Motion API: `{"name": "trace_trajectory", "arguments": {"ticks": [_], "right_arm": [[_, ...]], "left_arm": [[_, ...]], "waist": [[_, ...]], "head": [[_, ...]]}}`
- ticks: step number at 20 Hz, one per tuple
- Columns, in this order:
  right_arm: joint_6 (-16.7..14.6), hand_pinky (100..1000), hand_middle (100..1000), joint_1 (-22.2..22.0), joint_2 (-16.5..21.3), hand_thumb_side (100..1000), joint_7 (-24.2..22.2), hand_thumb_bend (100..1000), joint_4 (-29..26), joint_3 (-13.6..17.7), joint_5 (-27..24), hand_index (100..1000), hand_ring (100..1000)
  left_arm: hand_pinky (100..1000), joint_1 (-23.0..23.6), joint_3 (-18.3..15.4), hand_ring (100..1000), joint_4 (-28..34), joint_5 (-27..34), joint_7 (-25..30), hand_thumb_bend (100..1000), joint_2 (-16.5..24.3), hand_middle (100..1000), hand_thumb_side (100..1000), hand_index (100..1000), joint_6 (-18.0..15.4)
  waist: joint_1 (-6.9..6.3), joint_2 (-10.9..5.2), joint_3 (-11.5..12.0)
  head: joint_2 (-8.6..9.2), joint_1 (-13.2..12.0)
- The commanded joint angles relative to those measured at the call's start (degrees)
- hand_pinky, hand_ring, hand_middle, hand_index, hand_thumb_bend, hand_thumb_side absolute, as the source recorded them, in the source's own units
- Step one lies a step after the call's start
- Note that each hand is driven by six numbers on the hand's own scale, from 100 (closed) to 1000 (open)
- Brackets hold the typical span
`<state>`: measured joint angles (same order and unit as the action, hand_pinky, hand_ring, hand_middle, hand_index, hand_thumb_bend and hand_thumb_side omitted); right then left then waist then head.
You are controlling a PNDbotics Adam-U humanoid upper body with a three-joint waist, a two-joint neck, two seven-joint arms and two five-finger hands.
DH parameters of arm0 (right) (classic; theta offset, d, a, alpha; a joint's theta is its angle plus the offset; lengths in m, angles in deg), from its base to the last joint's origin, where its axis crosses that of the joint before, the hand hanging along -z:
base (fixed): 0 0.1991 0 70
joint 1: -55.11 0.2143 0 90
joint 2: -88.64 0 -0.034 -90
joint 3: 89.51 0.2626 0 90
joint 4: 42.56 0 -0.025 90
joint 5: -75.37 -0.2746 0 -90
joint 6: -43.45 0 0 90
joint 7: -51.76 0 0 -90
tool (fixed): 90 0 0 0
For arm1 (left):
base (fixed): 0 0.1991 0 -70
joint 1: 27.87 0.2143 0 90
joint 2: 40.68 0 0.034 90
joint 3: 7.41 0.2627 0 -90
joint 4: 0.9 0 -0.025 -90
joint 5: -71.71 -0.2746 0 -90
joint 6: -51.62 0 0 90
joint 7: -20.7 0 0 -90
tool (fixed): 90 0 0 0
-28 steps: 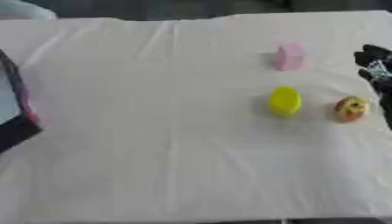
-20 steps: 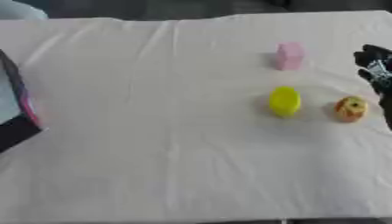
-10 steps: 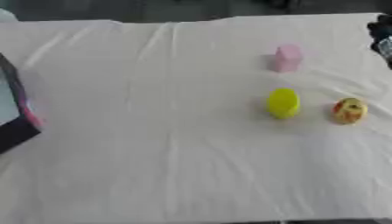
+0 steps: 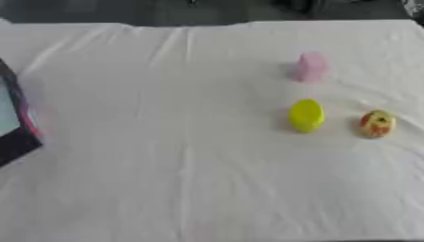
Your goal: Pick up the objects with one hand, pass them to the other hand, and then place them into the box on the other side of the table.
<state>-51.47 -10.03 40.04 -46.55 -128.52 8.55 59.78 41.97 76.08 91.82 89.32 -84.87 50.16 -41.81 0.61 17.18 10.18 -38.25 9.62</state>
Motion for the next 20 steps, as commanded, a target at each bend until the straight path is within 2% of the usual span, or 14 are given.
{"name": "trace_trajectory", "arguments": {"ticks": [1,3,7,13,20], "right_arm": [[-2.16,974,899,2.05,7.28,103,-2.88,100,4.24,-1.10,2.66,929,997],[-3.88,976,904,3.29,8.67,100,-4.63,100,6.75,-2.53,4.30,934,1000],[-7.29,982,911,5.11,8.92,108,-8.05,100,9.93,-4.48,7.63,945,1000],[-13.08,990,922,5.75,8.73,146,-13.85,100,11.26,-6.82,13.41,965,1000],[-20.16,991,927,5.82,8.76,202,-20.92,100,10.93,-8.44,20.48,976,1000]], "left_arm": [[870,-1.00,0.02,867,0.76,-0.25,0.29,381,2.13,932,692,877,-0.03],[871,-1.41,0.19,867,0.83,-0.22,0.45,381,2.16,932,693,877,0.00],[871,-2.05,0.36,867,0.91,-0.19,0.68,380,2.25,932,695,877,0.07],[871,-3.33,0.64,867,1.11,-0.24,1.01,378,2.60,932,695,876,0.14],[872,-3.74,0.81,868,1.08,-0.31,1.26,376,2.89,933,697,876,0.26]], "waist": [[0.18,-0.42,0.52],[0.40,0.13,1.26],[0.74,1.16,2.60],[1.67,2.46,4.54],[1.73,2.87,4.94]], "head": [[1.40,1.27],[1.88,2.37],[2.54,4.33],[3.79,7.35],[4.63,8.00]]}}
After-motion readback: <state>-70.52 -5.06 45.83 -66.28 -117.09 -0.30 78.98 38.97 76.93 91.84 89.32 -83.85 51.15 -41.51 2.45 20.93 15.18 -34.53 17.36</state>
